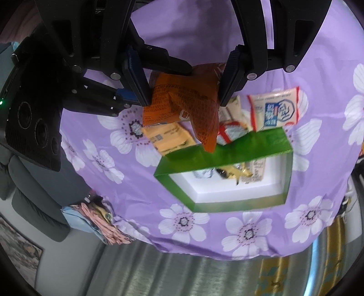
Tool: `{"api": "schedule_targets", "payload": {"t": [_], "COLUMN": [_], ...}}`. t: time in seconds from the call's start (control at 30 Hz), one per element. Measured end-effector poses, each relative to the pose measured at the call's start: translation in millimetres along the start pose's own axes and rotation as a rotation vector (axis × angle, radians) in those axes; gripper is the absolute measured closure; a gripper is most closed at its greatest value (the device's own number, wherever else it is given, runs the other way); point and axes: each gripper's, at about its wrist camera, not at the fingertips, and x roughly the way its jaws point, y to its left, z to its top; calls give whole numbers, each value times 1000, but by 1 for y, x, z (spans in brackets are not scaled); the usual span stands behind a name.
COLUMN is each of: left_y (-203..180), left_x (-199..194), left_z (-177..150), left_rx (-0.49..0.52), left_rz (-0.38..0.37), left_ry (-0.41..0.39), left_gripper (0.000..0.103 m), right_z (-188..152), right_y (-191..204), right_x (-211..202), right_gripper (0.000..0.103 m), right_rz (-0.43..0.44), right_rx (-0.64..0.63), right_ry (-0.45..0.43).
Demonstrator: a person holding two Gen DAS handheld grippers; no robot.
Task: Organize snacks
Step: 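Lift the orange packet with the left tool toward the green box, then lower the orange packet into the green box and open the left tool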
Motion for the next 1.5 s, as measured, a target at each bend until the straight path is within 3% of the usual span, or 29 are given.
{"api": "schedule_targets", "payload": {"t": [0.53,1.0,1.2,1.5], "left_y": [-29,-3,26,64], "left_x": [25,37,73,126], "left_z": [49,148,162,145], "left_rx": [96,81,10,-106], "left_rz": [-45,-51,-60,-68], "left_ry": [-12,-109,-69,50], "left_gripper": [42,42,42,42], "right_z": [16,113,133,119], "right_y": [-40,-87,-108,-135], "right_x": [-24,-7,19,77], "right_gripper": [62,62,61,61], "right_rz": [-70,-117,-134,-114], "right_rx": [56,-2,-9,53], "right_ry": [-109,-194,-142,-2]}}
